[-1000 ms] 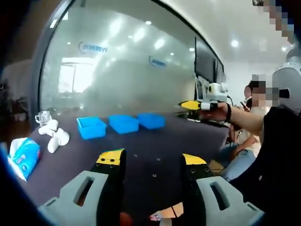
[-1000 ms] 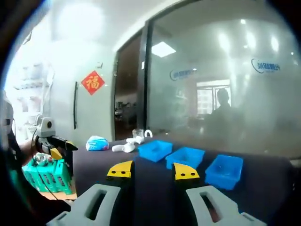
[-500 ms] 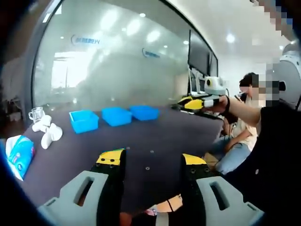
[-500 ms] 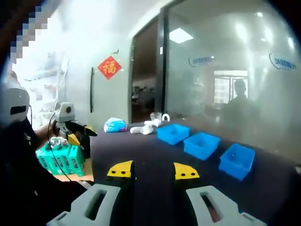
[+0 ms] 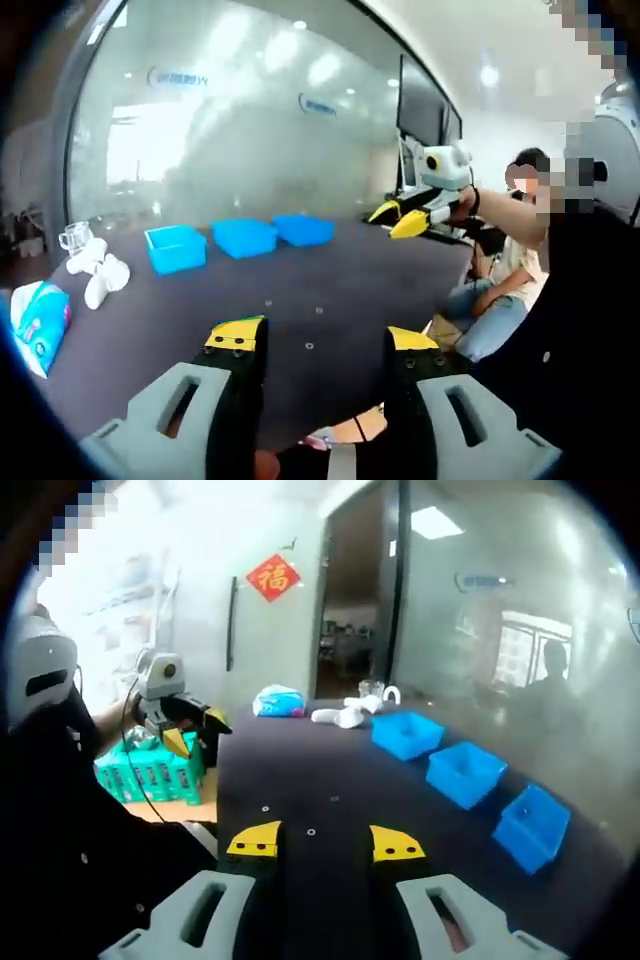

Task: Sort the screws, nuts, and washers into the corresponding bins

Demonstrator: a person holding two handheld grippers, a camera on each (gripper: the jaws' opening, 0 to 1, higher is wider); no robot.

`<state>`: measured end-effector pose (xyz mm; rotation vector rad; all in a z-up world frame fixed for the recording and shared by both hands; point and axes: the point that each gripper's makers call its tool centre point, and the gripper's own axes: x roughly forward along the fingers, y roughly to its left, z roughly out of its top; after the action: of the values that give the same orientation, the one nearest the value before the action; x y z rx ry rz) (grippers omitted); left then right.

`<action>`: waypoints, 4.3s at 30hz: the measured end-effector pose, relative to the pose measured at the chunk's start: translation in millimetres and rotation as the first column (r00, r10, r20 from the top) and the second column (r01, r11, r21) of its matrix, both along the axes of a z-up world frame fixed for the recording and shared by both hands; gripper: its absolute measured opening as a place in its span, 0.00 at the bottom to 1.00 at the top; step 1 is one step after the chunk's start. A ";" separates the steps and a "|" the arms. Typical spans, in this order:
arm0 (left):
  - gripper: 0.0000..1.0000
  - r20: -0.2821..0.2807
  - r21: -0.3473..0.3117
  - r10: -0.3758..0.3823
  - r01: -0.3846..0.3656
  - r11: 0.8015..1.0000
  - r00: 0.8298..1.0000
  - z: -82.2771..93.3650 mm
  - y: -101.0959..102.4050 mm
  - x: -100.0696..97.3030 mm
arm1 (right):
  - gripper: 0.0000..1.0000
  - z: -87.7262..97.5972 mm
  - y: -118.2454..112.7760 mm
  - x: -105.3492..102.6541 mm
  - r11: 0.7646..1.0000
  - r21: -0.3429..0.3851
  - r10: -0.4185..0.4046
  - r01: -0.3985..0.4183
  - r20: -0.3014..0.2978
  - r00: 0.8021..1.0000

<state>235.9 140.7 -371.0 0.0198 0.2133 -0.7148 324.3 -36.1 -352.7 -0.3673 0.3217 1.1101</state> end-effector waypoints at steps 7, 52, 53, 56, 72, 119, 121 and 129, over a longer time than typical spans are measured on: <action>0.43 -0.006 0.005 0.014 -0.014 1.000 1.000 -3.3 3.2 -0.3 | 0.27 -18.1 22.6 0.0 0.989 -0.115 0.084 -0.089 -0.047 0.995; 0.42 -0.026 0.011 0.056 -0.056 0.998 0.998 -15.7 18.3 -3.5 | 0.13 -109.4 82.7 20.2 0.800 -0.477 0.258 -0.364 -0.274 0.927; 0.42 -0.027 0.009 0.057 -0.057 0.998 0.998 -16.0 18.5 -3.4 | 0.12 -109.9 82.6 20.5 0.800 -0.477 0.257 -0.364 -0.276 0.926; 0.41 -0.030 0.006 0.060 -0.060 0.998 0.998 -16.7 18.8 -3.6 | 0.11 -111.9 82.3 21.0 0.798 -0.479 0.255 -0.366 -0.281 0.925; 0.41 -0.038 -0.013 0.076 -0.077 0.997 0.996 -17.6 22.6 -3.7 | 0.02 -116.1 83.8 13.1 0.781 -0.494 0.276 -0.382 -0.276 0.921; 0.41 0.062 -0.037 0.154 -0.152 0.988 0.986 19.8 24.7 12.2 | 0.02 26.2 -16.3 25.6 0.847 0.383 -0.420 0.369 0.056 0.906; 0.41 0.066 -0.035 0.161 -0.159 0.987 0.985 20.1 25.4 12.8 | 0.02 27.2 -11.9 27.4 0.842 0.393 -0.421 0.369 0.052 0.905; 0.42 0.085 -0.015 0.196 -0.195 0.981 0.977 20.5 31.8 16.5 | 0.02 51.8 5.1 60.8 0.811 0.445 -0.445 0.379 0.050 0.894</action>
<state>252.4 172.5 -350.5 0.0226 0.1280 -0.5173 385.1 -31.1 -300.9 0.0163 0.0105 0.6860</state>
